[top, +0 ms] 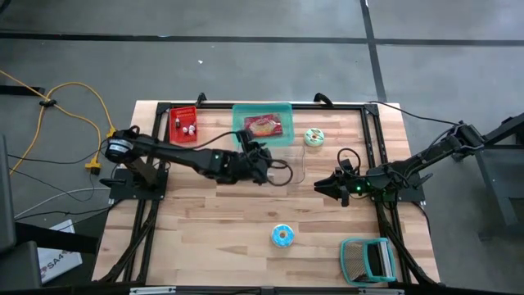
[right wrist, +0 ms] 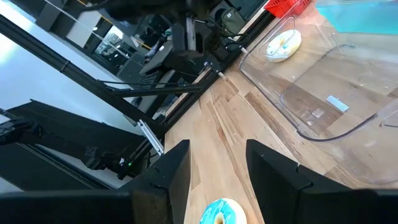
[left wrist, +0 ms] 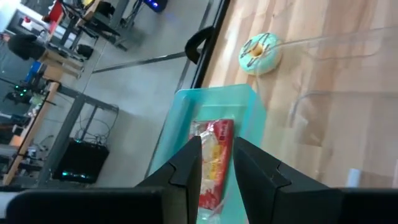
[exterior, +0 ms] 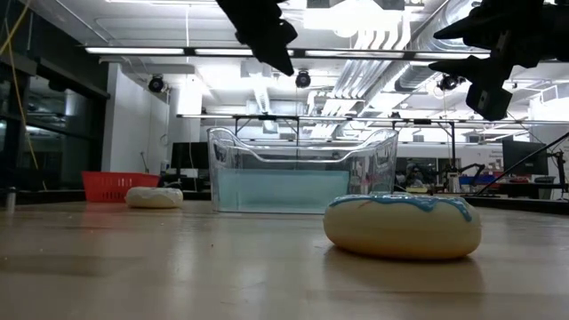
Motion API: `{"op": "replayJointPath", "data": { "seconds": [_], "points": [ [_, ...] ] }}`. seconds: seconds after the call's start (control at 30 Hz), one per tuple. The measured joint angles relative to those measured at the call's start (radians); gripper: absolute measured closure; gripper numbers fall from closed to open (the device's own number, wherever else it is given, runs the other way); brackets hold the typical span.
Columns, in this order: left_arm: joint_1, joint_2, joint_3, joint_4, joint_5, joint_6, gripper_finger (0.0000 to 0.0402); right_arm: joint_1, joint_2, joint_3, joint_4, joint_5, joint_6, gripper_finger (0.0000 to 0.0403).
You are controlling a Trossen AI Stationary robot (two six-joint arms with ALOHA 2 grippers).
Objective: Pick & Place Food Item
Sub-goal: Put the white donut into the transparent bin
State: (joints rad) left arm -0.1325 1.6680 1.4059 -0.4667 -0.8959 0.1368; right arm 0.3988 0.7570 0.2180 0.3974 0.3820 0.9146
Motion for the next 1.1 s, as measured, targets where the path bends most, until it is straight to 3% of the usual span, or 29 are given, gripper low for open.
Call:
{"op": "replayJointPath", "data": {
  "seconds": [0.37,0.57,1.1],
  "points": [
    [-0.052,0.0,0.0,0.003,0.004,-0.003,0.0317,0.0,0.0,0.0,0.0,0.0,0.0,0.0258],
    [-0.102,0.0,0.0,0.003,0.06,-0.011,0.0317,0.0,0.0,0.0,0.0,0.0,0.0,0.0258],
    [-0.205,0.0,0.0,-0.001,0.053,-0.087,0.0317,0.0,0.0,0.0,0.0,0.0,0.0,0.0258]
  ]
}}
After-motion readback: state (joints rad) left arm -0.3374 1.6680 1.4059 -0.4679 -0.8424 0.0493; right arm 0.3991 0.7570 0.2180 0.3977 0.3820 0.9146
